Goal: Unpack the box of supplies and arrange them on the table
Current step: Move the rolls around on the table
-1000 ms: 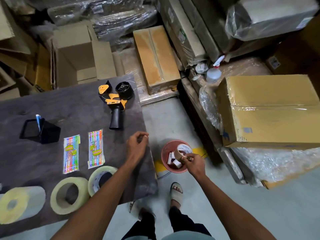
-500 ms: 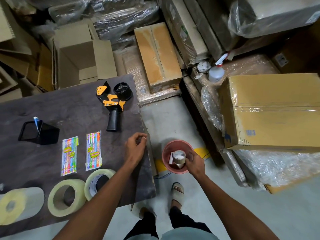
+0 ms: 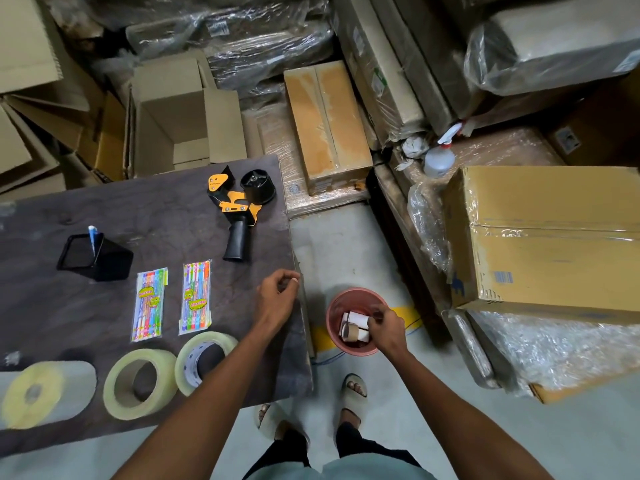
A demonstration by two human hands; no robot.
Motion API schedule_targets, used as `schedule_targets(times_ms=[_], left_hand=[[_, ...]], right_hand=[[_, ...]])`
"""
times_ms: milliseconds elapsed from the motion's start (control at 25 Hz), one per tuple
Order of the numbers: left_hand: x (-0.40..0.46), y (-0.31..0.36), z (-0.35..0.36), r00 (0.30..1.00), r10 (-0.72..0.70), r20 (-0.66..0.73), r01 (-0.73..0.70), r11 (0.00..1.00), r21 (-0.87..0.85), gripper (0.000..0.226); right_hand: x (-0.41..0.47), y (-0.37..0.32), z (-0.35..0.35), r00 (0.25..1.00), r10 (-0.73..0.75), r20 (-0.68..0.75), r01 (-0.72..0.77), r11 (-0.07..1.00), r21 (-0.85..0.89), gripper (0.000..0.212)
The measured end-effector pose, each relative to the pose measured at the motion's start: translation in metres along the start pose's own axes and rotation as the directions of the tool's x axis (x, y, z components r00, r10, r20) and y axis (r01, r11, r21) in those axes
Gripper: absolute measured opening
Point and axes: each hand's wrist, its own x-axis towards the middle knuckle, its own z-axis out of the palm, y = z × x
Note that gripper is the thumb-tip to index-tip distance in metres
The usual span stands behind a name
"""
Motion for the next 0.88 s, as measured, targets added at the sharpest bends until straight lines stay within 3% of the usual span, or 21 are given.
schedule_targets(times_ms=[280,600,880], left_hand=[[-0.011,0.007,-0.017,0.999,-0.036,-0.011,0.035,0.997,-0.07,0.029],[-0.036,0.005,-0.057,1.0,-0.011,-0.026,0.008,0.993,-0.117,0.018],[-0.074,-0.008,-0.131,0.997,0.067,-0.042,-0.071,0.992,-0.108,0.013]], right_hand=[[-0.01,-0.022,0.005,0.998,-0.063,-0.019,0.064,0.997,0.035,0.017],[-0.057,-0.082,0.011,0.97,-0.235,-0.064,0.244,0.927,0.284,0.017],[-0.113,-0.142,0.063,0.92,-0.378,-0.104,0.39,0.852,0.35,0.017]])
